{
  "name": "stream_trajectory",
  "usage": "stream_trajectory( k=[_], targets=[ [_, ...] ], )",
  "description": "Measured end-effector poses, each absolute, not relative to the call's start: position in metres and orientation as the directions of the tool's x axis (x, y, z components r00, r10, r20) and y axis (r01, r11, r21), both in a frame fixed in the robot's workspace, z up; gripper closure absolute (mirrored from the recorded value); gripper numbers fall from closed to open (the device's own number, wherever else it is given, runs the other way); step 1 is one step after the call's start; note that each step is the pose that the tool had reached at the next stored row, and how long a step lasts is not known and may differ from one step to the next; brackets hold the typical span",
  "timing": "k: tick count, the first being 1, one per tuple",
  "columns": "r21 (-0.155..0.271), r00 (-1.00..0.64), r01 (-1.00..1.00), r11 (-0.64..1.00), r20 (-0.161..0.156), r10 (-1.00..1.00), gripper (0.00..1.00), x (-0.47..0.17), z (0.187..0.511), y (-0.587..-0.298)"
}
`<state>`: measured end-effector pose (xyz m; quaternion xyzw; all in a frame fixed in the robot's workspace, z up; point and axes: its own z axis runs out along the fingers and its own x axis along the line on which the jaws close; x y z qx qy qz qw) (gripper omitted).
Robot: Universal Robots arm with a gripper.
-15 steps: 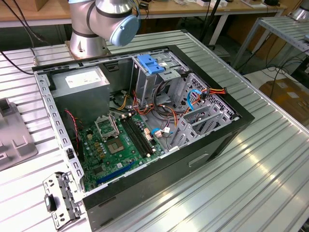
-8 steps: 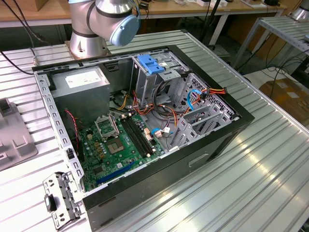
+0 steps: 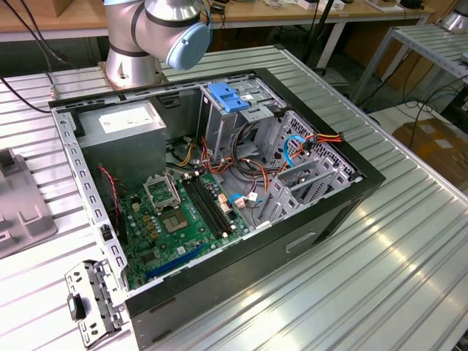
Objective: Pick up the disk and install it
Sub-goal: 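Pick up the disk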
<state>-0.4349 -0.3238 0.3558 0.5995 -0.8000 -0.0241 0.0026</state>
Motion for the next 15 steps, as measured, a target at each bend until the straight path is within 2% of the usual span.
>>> stream_trajectory(
  k=[15],
  targets=[
    [0.042, -0.123, -0.992, 0.122, -0.025, -0.992, 0.89, -0.4349, 0.3558, -0.3239]
  ],
)
